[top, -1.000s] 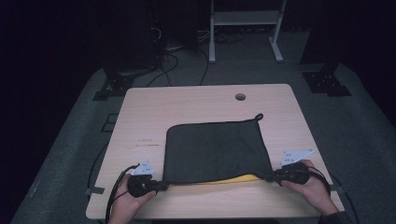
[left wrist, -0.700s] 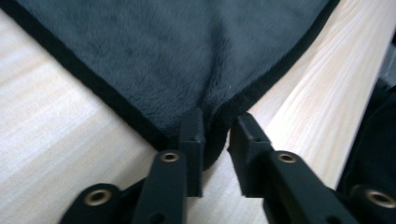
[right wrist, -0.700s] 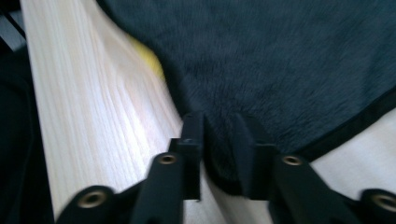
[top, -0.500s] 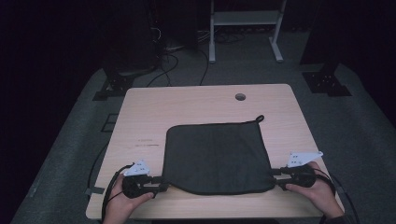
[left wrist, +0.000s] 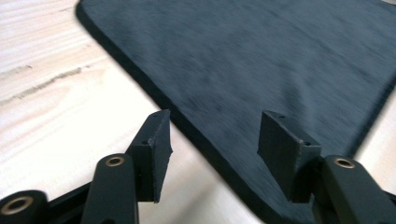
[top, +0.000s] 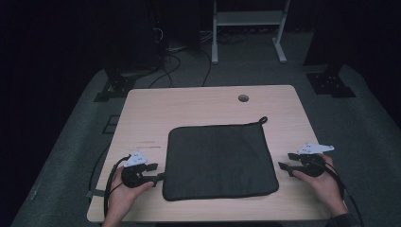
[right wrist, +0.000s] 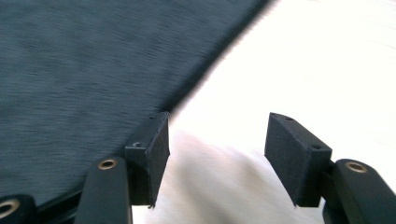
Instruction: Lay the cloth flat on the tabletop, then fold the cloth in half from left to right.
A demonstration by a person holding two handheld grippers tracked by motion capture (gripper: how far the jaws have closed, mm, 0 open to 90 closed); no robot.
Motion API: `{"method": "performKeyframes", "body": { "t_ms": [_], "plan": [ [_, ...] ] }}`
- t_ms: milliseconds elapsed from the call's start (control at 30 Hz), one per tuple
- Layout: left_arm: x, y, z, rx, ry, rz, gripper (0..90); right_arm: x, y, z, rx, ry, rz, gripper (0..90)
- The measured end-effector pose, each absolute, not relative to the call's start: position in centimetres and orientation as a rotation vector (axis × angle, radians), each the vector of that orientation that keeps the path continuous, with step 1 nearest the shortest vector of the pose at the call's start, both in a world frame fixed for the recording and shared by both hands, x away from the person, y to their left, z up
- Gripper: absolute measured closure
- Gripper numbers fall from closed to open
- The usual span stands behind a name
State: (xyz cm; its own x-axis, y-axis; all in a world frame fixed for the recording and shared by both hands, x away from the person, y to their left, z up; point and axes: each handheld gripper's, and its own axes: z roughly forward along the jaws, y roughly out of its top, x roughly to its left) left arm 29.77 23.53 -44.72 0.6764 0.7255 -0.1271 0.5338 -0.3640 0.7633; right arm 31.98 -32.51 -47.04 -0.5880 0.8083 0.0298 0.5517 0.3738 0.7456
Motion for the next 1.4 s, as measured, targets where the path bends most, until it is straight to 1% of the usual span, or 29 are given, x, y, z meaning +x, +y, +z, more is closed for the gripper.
{"method": "performKeyframes", "body": {
  "t_ms": [100, 133, 367, 533, 567, 767, 867, 1000, 1200, 1233, 1267, 1333, 1400],
  "plan": [
    [30.5, 23.3, -44.8, 2.057, 0.981, 0.31, 40.2, 32.5, -33.1, -47.6, 1.229, 2.288, 1.0, 38.5],
    [31.3, 23.0, -45.0, 2.062, 0.988, 0.324, 39.5, 32.6, -33.3, -47.7, 1.24, 2.281, 0.985, 37.8],
    [33.7, 22.0, -45.5, 2.058, 1.023, 0.35, 37.9, 32.7, -33.9, -48.1, 1.272, 2.252, 0.98, 36.2],
    [35.4, 21.6, -46.3, 2.068, 1.078, 0.391, 37.8, 32.6, -34.0, -48.3, 1.262, 2.242, 0.999, 33.1],
    [35.8, 21.5, -46.7, 2.091, 1.098, 0.406, 37.8, 32.5, -34.0, -48.4, 1.247, 2.238, 1.013, 32.3],
    [36.3, 21.6, -47.4, 2.085, 1.132, 0.426, 37.3, 32.4, -34.1, -48.6, 1.236, 2.234, 1.023, 30.8],
    [36.2, 21.7, -47.5, 2.093, 1.118, 0.464, 37.2, 32.4, -34.1, -48.6, 1.236, 2.236, 1.023, 29.8],
    [36.0, 21.7, -47.9, 2.069, 1.099, 0.502, 34.5, 32.4, -34.0, -48.6, 1.236, 2.238, 1.023, 28.5],
    [35.8, 21.5, -48.0, 2.053, 1.117, 0.519, 35.6, 32.4, -34.0, -48.6, 1.234, 2.242, 1.024, 27.5],
    [35.8, 21.5, -48.0, 2.053, 1.117, 0.519, 39.8, 32.4, -34.0, -48.6, 1.234, 2.242, 1.024, 27.5],
    [35.7, 21.4, -47.9, 2.057, 1.096, 0.504, 46.7, 32.4, -34.0, -48.6, 1.234, 2.242, 1.024, 26.6],
    [35.6, 21.3, -47.9, 2.059, 1.082, 0.494, 56.2, 32.4, -34.0, -48.6, 1.233, 2.245, 1.024, 26.2],
    [35.6, 21.1, -47.8, 2.059, 1.088, 0.482, 62.8, 32.4, -34.0, -48.6, 1.233, 2.245, 1.024, 26.0]
  ]
}}
